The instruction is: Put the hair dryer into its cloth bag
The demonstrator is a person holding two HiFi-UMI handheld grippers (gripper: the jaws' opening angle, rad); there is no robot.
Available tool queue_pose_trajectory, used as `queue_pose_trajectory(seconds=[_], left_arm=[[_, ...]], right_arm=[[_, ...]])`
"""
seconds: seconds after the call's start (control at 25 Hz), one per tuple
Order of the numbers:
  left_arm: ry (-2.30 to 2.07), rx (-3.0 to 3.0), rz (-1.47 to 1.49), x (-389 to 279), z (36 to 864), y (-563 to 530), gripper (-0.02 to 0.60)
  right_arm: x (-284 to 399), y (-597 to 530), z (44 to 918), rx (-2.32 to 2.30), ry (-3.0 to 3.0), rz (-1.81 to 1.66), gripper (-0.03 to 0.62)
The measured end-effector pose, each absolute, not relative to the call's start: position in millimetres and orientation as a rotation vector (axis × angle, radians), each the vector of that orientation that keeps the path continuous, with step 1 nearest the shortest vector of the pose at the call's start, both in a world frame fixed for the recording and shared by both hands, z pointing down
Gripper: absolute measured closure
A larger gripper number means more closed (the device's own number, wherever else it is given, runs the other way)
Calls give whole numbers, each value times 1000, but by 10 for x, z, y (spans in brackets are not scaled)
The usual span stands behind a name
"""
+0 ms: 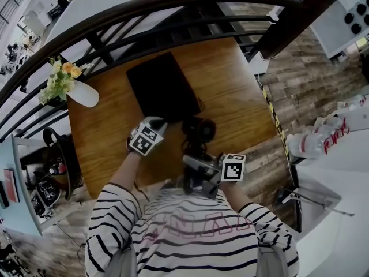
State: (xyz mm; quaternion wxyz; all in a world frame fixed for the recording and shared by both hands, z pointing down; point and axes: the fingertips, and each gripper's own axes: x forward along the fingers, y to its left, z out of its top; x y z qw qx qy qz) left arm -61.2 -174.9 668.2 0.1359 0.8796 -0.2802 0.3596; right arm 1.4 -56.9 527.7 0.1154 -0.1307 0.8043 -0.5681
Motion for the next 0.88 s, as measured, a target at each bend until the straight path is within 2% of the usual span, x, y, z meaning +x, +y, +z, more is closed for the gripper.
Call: queue_pose_trajectory(seconds=[0.64,0.88], left_arm=[[-748,2500,960,-652,6454,-1709,541],[-721,2469,938,-668,6380,-1712,554]], right_arm=[[-26,-648,5256,-353,2370,-1659,410],[-42,-669,5241,-342,2375,-1654,410]])
